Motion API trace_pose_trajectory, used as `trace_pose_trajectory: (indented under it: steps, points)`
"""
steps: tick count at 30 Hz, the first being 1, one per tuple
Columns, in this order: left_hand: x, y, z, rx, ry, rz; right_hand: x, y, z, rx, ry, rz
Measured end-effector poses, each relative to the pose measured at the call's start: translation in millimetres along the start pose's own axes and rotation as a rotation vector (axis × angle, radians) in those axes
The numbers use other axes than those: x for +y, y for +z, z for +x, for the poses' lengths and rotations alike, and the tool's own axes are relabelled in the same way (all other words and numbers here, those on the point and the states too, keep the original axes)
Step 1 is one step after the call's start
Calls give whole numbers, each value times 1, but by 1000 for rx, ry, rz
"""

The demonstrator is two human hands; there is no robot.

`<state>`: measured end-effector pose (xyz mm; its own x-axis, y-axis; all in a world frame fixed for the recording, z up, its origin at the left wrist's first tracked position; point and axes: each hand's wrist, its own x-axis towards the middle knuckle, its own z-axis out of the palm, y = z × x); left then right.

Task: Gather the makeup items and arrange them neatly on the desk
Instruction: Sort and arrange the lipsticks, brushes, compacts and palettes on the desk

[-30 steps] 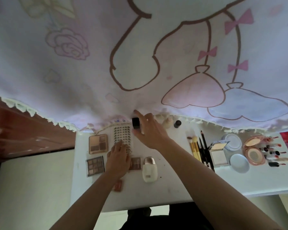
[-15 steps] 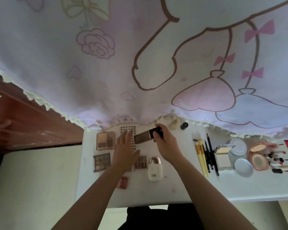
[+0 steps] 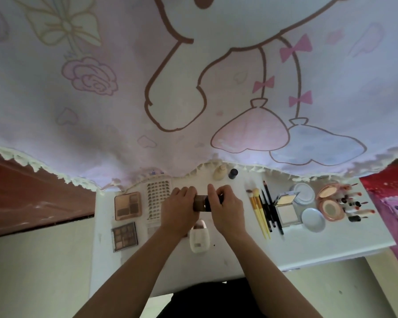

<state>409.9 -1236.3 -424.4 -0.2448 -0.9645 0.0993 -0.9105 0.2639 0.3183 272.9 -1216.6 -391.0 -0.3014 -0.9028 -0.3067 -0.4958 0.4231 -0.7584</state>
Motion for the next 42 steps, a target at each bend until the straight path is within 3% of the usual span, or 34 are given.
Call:
trace_pose_trajectory:
  steps: [7,13,15,18,21,25,29,34,37,42]
  points:
    - [2,7,-1,-87,-39,-18,2,-5,1,-39,-98,-326]
    - [12,8,7,-297,-55,-163,3,-9,-7,32,-52,-370]
    - [10,9,4,-330,-103,-201,3,-14,-11,62,29,-316]
    - [-24,7,-9,-266,-347,-229,3,-44,-7,199,140,-186]
    - [-59,0,-15,-235,-342,-145,5,-69,-3,302,84,-101]
    - [-43,2,-6,-223,-428,-323,14,-51,3,82,208,215]
    - [-12,24,-4,-320,-597,-720,49,-28,10,-125,394,493]
    - [3,50,0,-291,-445,-497,83,-28,29,-87,396,315]
    - [16,54,8,-274,-473,-554,85,-38,45,-62,278,83]
    - [35,61,28,-260,-492,-672,89,-41,80,-42,200,-43]
